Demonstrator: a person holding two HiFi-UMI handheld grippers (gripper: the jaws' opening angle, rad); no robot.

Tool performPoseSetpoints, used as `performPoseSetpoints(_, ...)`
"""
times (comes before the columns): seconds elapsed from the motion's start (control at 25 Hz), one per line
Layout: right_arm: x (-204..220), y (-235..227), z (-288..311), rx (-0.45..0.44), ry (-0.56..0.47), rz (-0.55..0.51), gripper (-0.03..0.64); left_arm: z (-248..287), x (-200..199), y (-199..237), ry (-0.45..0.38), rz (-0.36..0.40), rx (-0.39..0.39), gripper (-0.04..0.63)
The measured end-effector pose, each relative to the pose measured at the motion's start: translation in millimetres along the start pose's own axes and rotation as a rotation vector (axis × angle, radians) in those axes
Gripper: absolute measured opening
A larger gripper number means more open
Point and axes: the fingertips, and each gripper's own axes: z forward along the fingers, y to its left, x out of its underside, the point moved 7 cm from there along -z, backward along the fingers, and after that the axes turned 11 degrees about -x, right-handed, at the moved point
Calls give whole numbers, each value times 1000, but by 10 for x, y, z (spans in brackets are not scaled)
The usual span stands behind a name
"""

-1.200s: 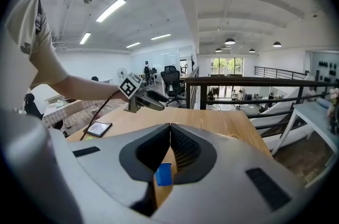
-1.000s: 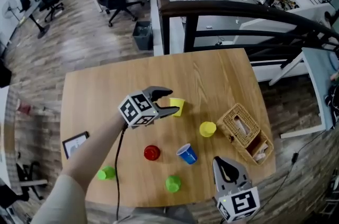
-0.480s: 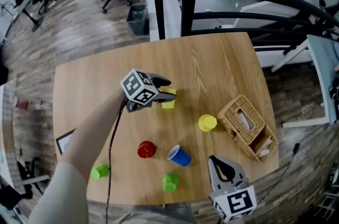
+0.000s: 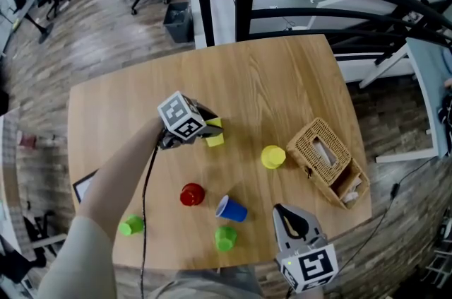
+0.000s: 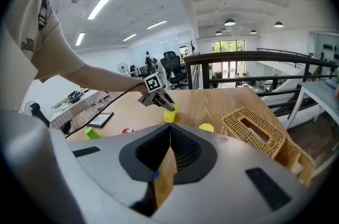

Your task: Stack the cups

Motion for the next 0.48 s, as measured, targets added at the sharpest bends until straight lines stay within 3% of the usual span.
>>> performPoseSetpoints(0.28,-11,87,-62,6,-10,-18,26,-184,61,-66,-65,-72,-28,117)
performPoseSetpoints(0.48,-86,207,-194,15,-19,-35,26,-531,2,-270,-170,-108,-58,96)
